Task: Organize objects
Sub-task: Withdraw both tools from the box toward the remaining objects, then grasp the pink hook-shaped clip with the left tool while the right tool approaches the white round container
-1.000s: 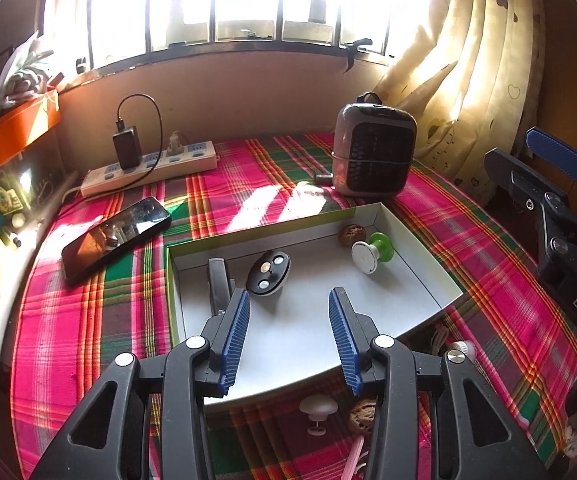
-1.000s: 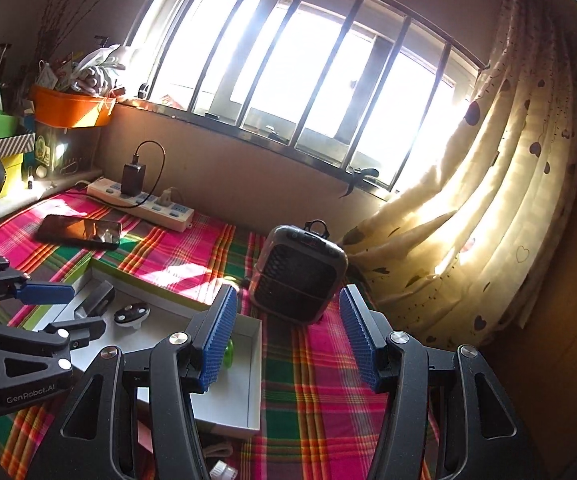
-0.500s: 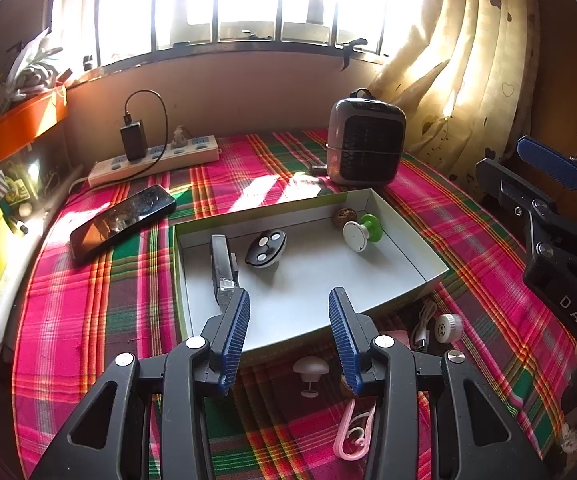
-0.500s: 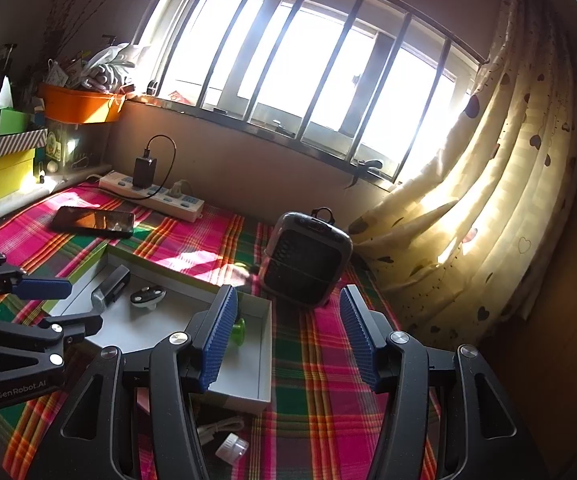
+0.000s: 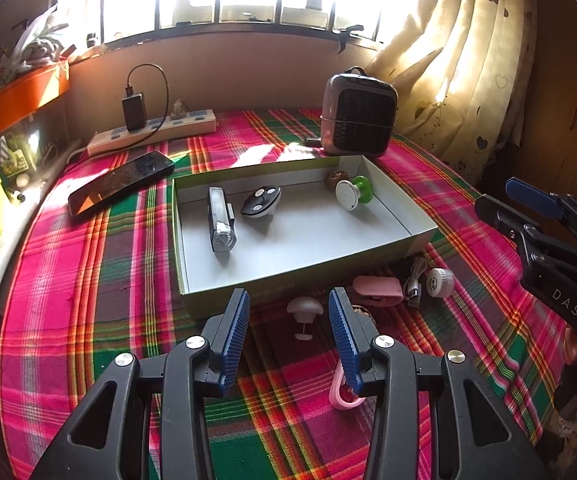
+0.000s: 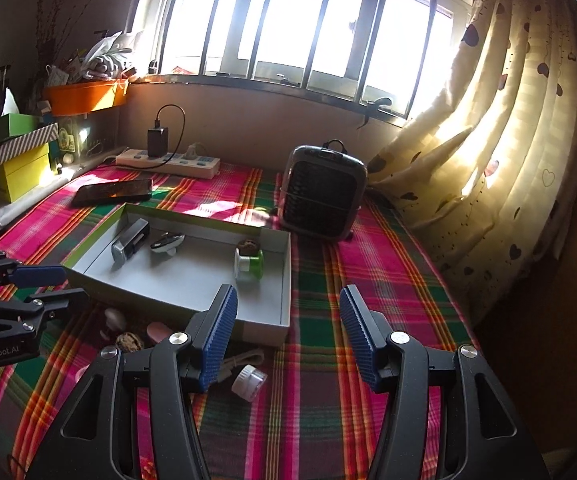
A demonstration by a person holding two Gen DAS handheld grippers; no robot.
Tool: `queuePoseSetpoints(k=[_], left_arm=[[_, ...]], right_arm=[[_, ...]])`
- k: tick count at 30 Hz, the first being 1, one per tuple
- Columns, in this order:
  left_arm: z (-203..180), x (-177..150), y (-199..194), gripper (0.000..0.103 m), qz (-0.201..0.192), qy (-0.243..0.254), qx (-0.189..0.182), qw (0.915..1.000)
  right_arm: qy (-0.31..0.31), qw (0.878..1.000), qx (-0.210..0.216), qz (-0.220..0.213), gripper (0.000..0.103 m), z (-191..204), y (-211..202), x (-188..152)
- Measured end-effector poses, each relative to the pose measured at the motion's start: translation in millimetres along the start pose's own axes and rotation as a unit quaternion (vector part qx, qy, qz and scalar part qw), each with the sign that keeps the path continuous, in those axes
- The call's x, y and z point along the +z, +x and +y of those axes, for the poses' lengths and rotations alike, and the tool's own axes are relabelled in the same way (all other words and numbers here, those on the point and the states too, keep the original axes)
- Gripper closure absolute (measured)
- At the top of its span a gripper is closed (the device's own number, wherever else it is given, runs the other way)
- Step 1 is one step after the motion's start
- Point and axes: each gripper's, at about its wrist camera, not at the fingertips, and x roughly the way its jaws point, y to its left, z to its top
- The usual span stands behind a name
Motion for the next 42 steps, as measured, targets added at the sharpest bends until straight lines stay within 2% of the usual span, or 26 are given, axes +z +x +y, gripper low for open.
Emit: queuePoseSetpoints(k=[10,24,42], left_arm=[[-5.6,-25.2,6.9,0.063,0.033,-0.001,-0.032,0.9989],[-13.0,-37.9,14.8,0.059,0.057,-0.001,-0.065,0.9963],[-25.4,-35.9,29.2,0.059,0.065,0.024,-0.048,0.9965]], right_arm=[[0.041,0.998,0.032,0.043,0.048,-15.8,8.3,-29.5],[0.057,0.995,0.033,0.076,0.048,-25.1,18.1,-49.3],[0.054,0.994,0.04,0.086,0.048,-18.9,24.1,-50.6]])
